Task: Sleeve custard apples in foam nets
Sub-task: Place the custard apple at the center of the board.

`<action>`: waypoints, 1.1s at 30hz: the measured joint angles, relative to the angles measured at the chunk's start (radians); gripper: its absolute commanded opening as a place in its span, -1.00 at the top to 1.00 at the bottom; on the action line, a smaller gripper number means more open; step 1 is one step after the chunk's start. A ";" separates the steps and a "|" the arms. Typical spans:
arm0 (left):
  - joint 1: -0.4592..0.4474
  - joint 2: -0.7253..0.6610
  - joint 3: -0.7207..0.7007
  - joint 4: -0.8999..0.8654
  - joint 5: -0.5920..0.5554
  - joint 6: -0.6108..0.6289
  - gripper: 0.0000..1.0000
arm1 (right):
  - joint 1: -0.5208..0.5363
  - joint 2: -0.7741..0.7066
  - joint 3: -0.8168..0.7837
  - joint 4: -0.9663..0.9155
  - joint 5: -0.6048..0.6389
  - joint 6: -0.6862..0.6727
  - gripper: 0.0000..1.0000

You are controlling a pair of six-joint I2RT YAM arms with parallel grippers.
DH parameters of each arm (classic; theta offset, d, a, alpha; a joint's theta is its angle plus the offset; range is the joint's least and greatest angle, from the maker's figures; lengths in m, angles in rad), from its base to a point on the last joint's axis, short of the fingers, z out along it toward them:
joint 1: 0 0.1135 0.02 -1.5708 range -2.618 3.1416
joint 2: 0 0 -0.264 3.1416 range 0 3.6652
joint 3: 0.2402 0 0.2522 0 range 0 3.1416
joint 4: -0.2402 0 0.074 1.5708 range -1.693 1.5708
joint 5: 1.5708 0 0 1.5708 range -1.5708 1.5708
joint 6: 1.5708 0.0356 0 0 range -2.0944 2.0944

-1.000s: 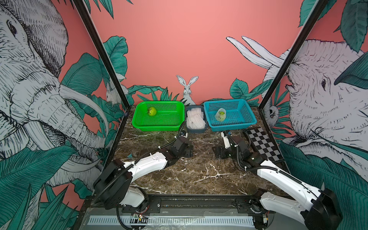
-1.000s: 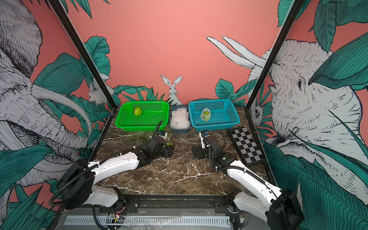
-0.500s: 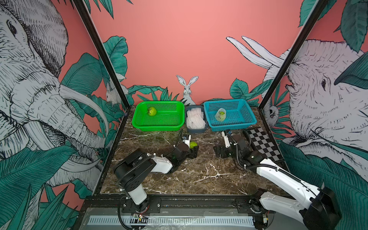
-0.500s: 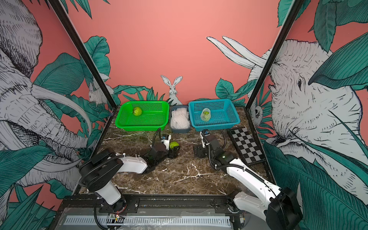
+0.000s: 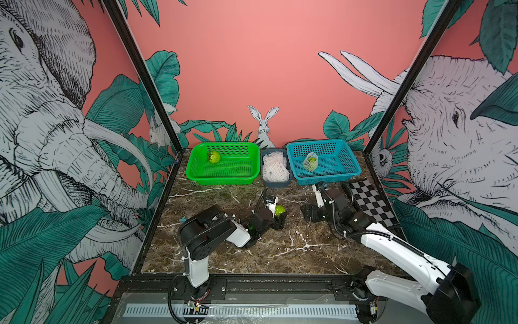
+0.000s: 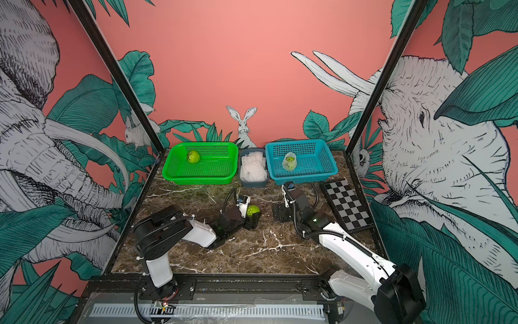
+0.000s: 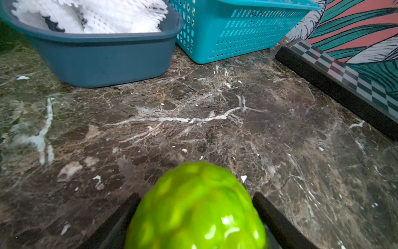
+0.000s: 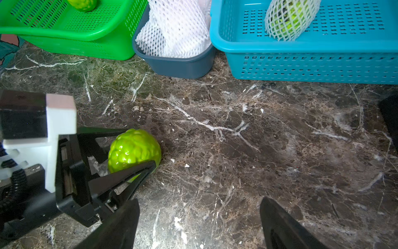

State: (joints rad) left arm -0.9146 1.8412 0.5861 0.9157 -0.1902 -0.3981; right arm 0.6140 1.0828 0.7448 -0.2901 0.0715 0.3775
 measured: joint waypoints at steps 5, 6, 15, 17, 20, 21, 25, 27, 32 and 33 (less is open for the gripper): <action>-0.005 0.010 -0.003 0.018 -0.006 0.018 -0.78 | 0.000 0.001 0.013 -0.008 0.000 0.000 -0.80; -0.004 0.010 -0.005 0.018 -0.006 0.021 -0.80 | 0.000 0.001 0.014 -0.008 0.001 0.000 -0.80; -0.007 -0.056 -0.046 -0.005 -0.005 0.046 -0.88 | 0.000 0.008 0.019 -0.011 0.000 0.001 -0.80; -0.010 -0.107 -0.049 -0.026 -0.004 0.053 -0.88 | 0.000 0.013 0.019 -0.011 0.000 0.001 -0.80; -0.011 -0.201 -0.049 -0.077 -0.005 0.062 -0.88 | 0.000 0.021 0.024 -0.011 -0.005 0.001 -0.80; -0.012 -0.232 -0.049 -0.097 -0.005 0.064 -0.89 | 0.000 0.027 0.029 -0.012 -0.006 0.001 -0.80; -0.013 -0.402 -0.032 -0.243 -0.036 0.081 -0.89 | 0.000 0.069 0.076 -0.018 -0.023 -0.001 -0.74; -0.013 -0.490 -0.010 -0.336 -0.066 0.082 -0.89 | 0.000 0.107 0.118 -0.024 -0.033 -0.005 -0.68; 0.023 -0.669 0.103 -0.666 -0.113 0.020 -0.82 | -0.007 0.288 0.316 -0.068 -0.082 -0.031 -0.33; 0.044 -0.692 0.126 -0.737 -0.112 -0.003 -0.76 | -0.009 0.330 0.363 -0.076 -0.093 -0.039 -0.31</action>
State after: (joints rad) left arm -0.8703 1.1488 0.7120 0.1783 -0.3023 -0.4015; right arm 0.6052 1.4128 1.1080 -0.3660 -0.0216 0.3389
